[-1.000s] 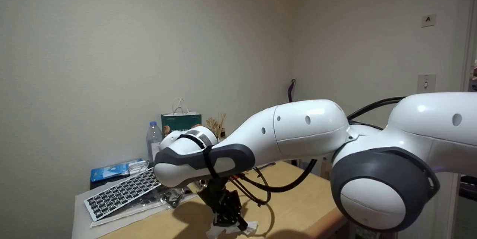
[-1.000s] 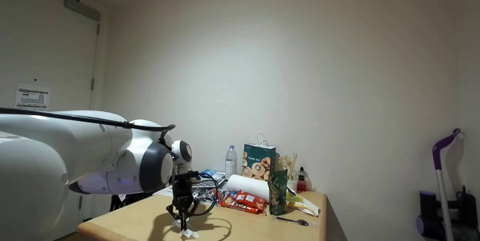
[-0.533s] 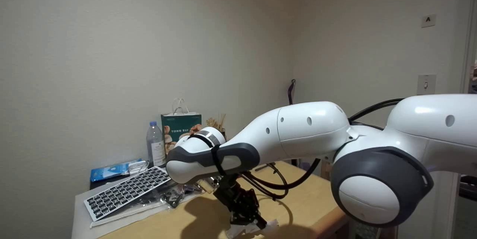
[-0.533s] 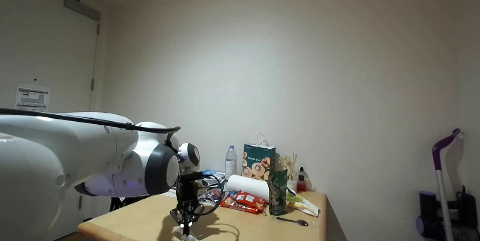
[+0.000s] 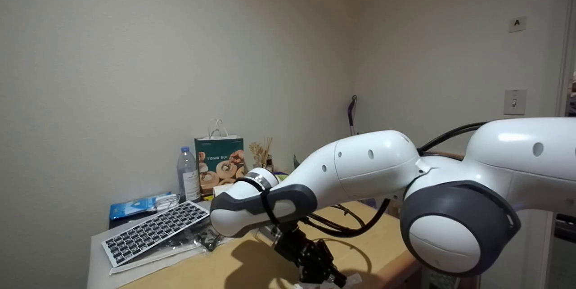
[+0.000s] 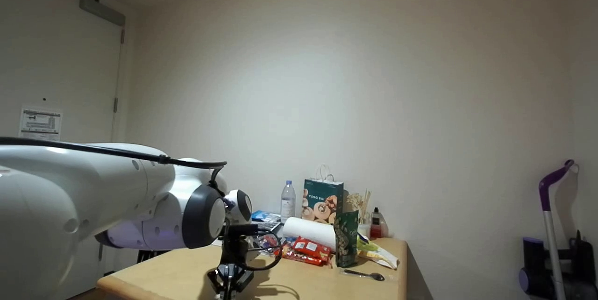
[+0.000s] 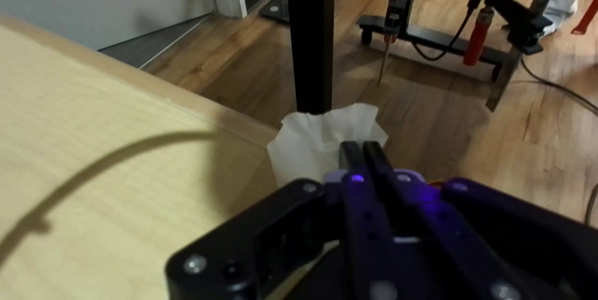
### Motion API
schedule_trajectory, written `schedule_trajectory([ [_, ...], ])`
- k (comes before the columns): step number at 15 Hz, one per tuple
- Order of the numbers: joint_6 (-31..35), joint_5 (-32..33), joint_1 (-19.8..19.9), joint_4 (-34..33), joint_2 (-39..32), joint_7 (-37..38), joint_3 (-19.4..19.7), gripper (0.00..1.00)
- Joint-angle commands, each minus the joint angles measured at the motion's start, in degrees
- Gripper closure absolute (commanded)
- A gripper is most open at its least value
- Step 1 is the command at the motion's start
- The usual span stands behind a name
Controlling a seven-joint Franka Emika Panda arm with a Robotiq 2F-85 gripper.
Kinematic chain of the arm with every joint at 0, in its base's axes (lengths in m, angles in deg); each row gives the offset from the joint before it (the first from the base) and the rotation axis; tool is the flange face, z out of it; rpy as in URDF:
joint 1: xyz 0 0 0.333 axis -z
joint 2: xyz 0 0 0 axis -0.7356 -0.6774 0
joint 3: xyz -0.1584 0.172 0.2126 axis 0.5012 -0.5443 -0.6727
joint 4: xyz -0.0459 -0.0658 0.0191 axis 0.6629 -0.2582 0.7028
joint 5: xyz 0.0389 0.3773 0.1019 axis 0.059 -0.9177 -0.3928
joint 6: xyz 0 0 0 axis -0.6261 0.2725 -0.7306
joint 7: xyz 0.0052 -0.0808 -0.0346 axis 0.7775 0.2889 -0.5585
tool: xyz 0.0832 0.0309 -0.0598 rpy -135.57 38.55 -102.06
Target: Wipe the table with the white cloth
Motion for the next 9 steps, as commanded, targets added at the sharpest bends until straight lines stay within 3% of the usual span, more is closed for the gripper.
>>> schedule_trajectory([
  [1,-2.18,-2.30,8.47,0.58,-0.16,-2.30,-0.97,0.94],
  [5,2.25,-4.99,18.51,0.05,-0.31,-0.40,-1.14,0.94],
  [6,1.11,-2.69,15.21,0.19,-0.31,-1.00,0.02,0.94],
  [9,1.78,-4.49,19.92,0.05,-0.30,-1.04,-0.45,0.94],
])
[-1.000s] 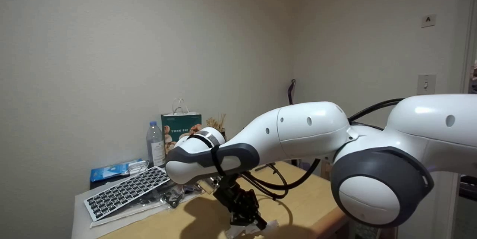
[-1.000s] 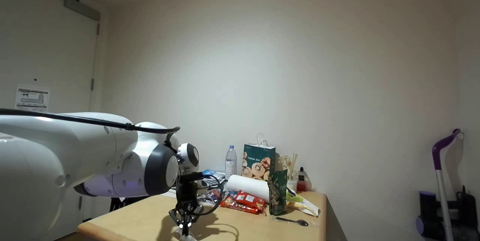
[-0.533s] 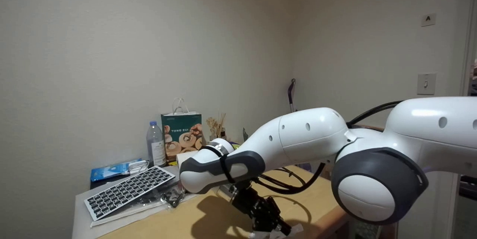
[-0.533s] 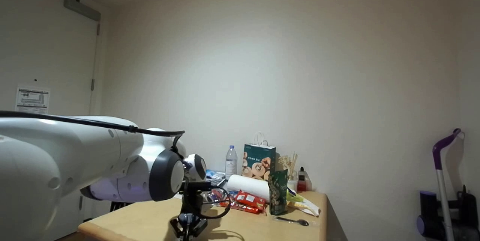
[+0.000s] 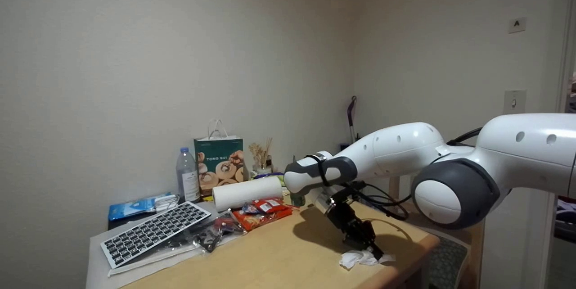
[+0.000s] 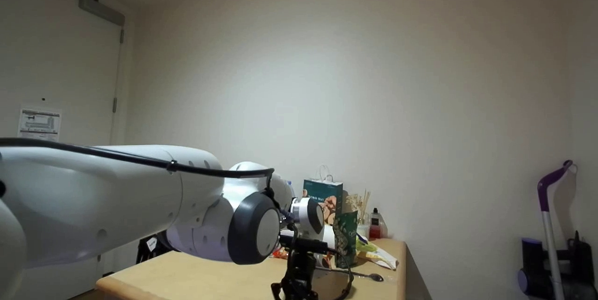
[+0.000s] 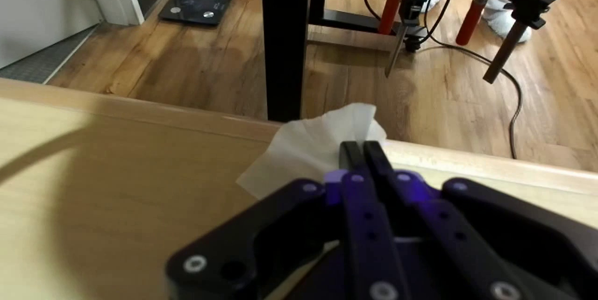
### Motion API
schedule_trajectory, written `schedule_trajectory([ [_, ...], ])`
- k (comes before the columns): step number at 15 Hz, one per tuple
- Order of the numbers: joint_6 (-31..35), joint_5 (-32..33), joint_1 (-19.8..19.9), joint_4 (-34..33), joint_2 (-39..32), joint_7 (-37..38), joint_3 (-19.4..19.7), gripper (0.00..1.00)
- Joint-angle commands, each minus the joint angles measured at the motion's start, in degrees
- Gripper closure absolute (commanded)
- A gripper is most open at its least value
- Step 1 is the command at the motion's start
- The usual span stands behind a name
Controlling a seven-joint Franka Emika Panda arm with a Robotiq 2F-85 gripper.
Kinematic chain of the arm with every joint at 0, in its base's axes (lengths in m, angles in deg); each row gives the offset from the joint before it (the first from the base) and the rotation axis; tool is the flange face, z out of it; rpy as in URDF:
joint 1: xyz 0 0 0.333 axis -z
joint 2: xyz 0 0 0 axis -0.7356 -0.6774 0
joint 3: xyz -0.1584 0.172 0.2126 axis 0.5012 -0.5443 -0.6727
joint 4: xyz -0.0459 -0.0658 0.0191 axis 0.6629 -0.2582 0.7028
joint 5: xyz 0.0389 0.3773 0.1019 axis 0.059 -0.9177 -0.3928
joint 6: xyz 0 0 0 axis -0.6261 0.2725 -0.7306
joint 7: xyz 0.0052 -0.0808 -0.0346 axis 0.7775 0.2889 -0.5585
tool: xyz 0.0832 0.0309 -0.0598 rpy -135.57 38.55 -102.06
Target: Wipe the table with the white cloth
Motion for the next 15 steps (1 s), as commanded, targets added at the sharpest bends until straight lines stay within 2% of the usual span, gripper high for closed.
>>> schedule_trajectory([
  [1,0.31,-0.40,-0.56,-0.12,0.00,1.07,0.20,0.95],
  [4,1.51,-3.82,2.17,-0.18,0.00,9.76,-0.30,0.94],
  [8,3.97,-5.00,7.42,-1.13,0.05,14.97,0.81,0.94],
  [11,5.28,-7.73,10.58,-2.03,0.13,21.67,0.44,0.94],
  [12,3.95,-5.52,9.31,-1.73,0.14,16.58,1.30,0.95],
  [15,4.40,-6.79,10.78,-2.22,0.14,19.10,1.23,0.94],
])
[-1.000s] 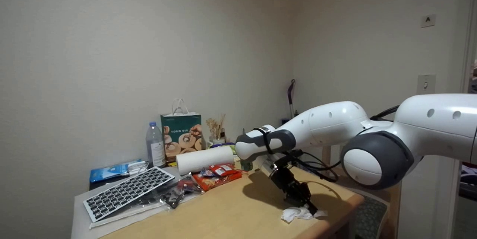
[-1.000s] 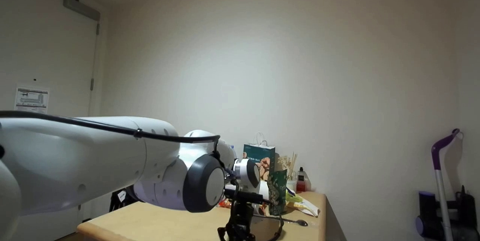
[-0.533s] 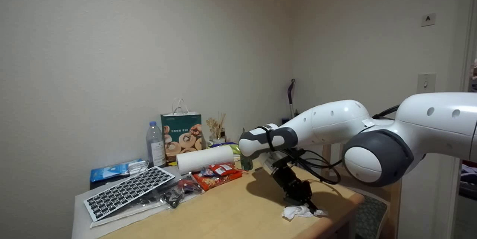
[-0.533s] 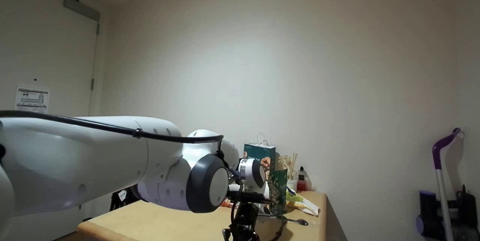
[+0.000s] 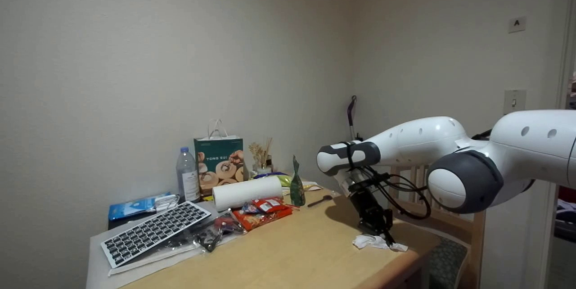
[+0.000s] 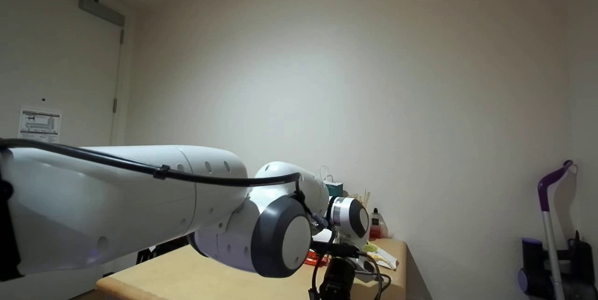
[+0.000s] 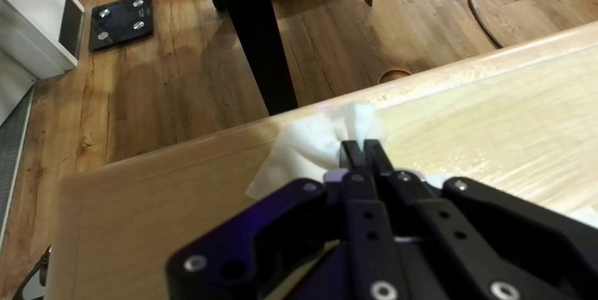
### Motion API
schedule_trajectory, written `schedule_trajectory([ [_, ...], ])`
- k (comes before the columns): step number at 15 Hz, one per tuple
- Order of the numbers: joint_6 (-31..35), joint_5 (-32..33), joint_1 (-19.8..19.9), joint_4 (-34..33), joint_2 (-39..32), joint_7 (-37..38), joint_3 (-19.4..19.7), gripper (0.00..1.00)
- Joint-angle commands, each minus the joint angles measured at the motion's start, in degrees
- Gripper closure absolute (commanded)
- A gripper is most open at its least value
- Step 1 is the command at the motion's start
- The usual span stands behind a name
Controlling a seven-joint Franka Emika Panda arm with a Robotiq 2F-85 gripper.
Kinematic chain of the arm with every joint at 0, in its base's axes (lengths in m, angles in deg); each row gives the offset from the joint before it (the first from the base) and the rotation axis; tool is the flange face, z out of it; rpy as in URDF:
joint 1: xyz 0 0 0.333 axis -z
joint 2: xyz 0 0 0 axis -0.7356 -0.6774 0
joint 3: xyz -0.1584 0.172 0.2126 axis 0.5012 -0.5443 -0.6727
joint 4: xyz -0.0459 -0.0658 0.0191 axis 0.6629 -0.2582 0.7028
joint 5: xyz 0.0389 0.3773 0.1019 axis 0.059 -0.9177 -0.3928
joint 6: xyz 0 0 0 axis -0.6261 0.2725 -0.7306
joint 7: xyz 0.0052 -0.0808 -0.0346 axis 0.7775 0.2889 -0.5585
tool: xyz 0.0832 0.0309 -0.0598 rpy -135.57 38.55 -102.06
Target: Wipe the table with the white cloth
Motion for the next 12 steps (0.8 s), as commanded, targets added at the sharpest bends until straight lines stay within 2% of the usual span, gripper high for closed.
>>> schedule_trajectory([
  [1,-0.13,-0.42,-0.28,-0.17,0.00,0.11,0.47,0.95],
  [2,0.79,-0.65,-0.37,-0.21,0.00,1.17,0.49,0.95],
  [7,4.42,-4.37,5.21,-3.10,0.20,9.92,-0.18,0.94],
  [12,7.10,-7.79,9.27,-1.14,1.79,16.61,-0.55,0.94],
])
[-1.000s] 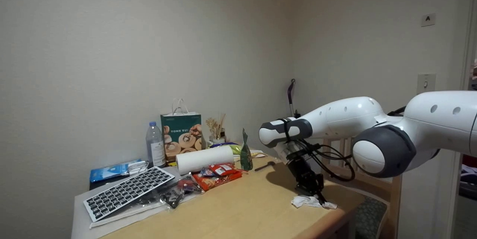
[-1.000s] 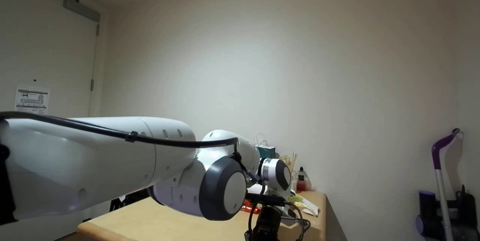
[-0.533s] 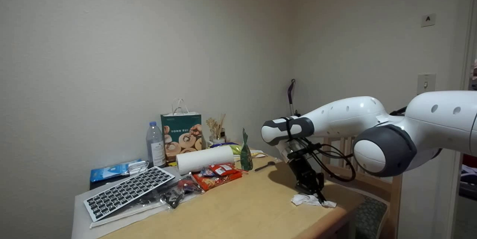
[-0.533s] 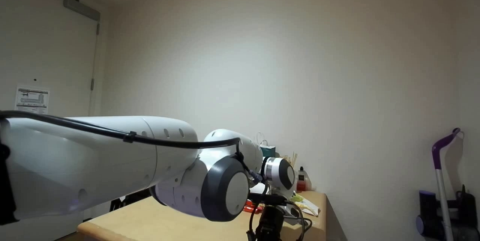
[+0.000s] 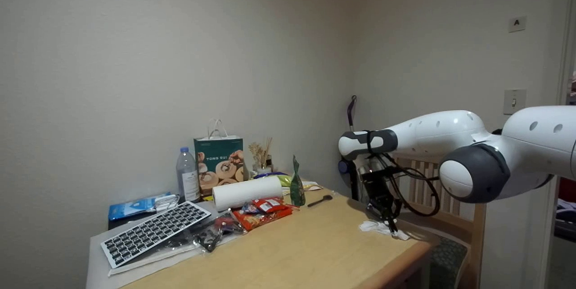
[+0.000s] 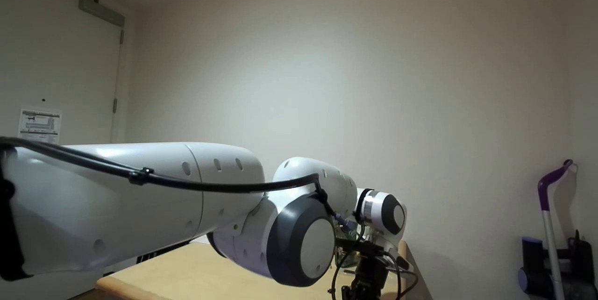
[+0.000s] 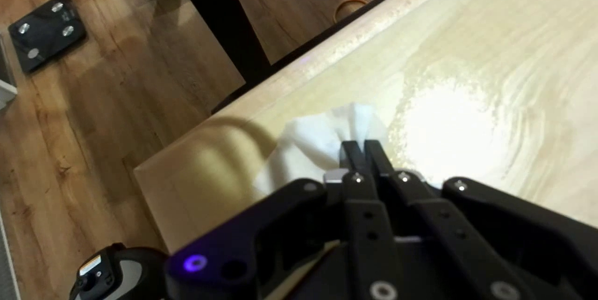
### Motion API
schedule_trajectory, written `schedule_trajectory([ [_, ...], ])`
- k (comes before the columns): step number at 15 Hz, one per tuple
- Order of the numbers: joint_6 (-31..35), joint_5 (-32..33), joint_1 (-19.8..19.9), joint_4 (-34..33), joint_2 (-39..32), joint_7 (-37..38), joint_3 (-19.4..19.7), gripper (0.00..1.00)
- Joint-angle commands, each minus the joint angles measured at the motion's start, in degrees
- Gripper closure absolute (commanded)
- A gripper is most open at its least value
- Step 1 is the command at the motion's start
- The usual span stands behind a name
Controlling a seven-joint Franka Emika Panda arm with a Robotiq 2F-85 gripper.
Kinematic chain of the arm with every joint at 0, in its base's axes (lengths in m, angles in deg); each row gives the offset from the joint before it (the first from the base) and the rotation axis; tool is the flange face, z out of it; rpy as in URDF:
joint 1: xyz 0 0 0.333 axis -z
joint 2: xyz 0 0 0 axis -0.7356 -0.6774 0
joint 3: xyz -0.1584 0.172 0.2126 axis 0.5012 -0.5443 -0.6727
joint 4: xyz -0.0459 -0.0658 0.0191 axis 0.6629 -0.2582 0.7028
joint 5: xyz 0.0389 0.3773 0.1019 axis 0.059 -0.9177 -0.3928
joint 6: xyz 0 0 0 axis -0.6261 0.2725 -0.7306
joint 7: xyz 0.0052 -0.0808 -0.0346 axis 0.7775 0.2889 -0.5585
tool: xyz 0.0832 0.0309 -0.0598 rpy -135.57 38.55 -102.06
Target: Wipe the table with the white cloth
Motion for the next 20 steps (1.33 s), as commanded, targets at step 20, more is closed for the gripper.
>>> schedule_trajectory([
  [20,2.47,-1.19,-3.09,1.81,0.86,-2.06,-1.37,0.95],
])
